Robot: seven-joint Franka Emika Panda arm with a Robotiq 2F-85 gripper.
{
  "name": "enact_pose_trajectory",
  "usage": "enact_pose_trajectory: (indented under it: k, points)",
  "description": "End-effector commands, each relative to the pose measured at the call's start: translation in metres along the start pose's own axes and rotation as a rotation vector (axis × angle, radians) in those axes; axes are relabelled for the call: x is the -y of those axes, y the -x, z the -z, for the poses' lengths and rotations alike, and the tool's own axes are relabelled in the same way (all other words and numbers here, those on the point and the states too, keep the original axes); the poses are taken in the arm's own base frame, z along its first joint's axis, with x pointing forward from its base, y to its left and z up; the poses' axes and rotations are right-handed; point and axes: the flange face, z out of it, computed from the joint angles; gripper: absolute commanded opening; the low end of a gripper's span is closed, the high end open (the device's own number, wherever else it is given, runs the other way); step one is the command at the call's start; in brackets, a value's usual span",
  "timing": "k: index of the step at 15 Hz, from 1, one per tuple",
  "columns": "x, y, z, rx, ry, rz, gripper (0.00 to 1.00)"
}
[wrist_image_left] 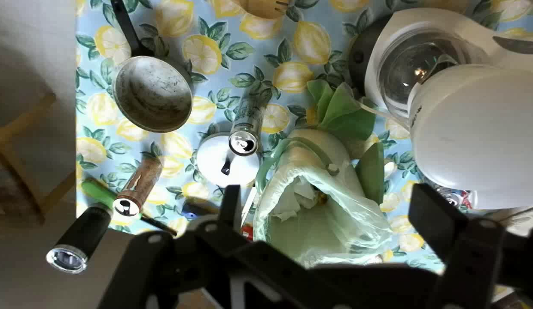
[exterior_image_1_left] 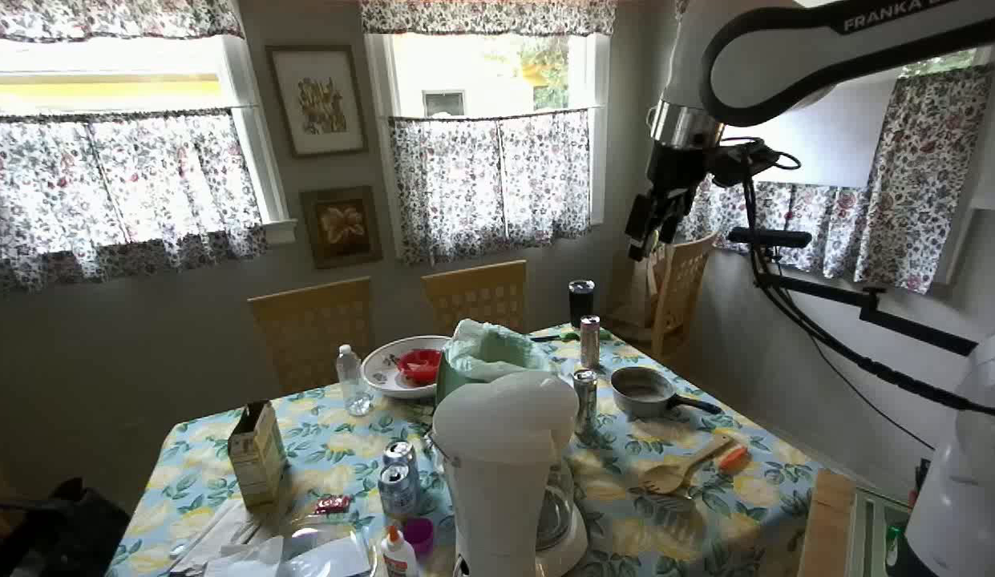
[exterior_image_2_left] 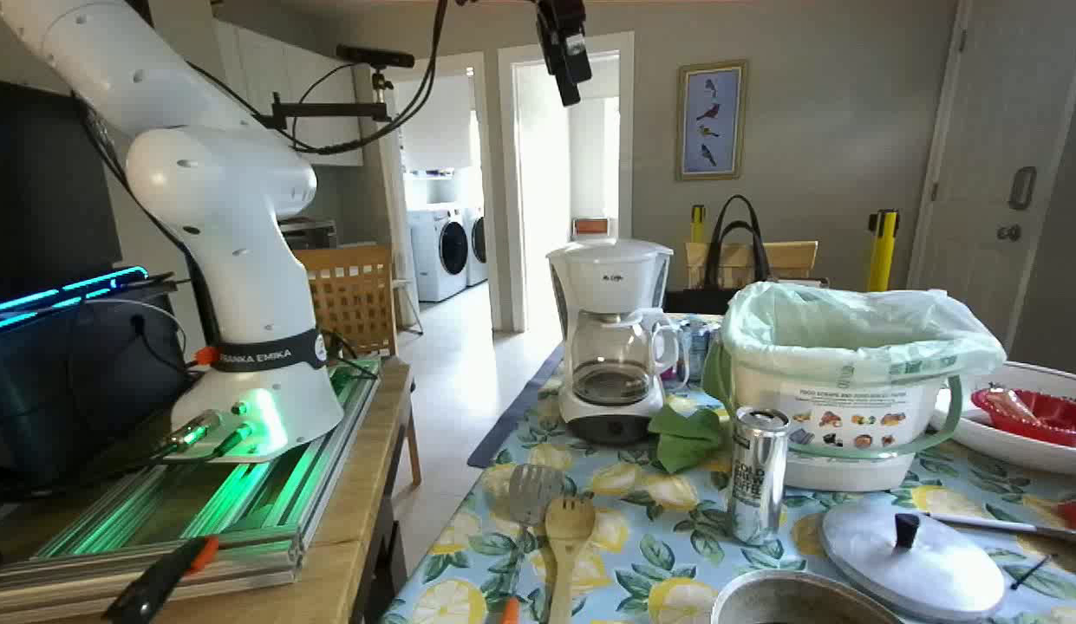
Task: Put the two right cans in the bin
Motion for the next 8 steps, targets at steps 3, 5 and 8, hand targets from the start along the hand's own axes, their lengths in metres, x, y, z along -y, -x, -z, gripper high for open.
enact_pose_trajectory:
  k: [3,5,8]
  points:
    - [-0.001,-0.007,-0.006,0.012,-0.017,-0.015,1.00]
    - [-0.010,-0.032,-0.033,0.120,0.043,-0.129,1.00]
    - [-0.031,-0.054,-0.074,0.231,0.051,-0.205,1.00]
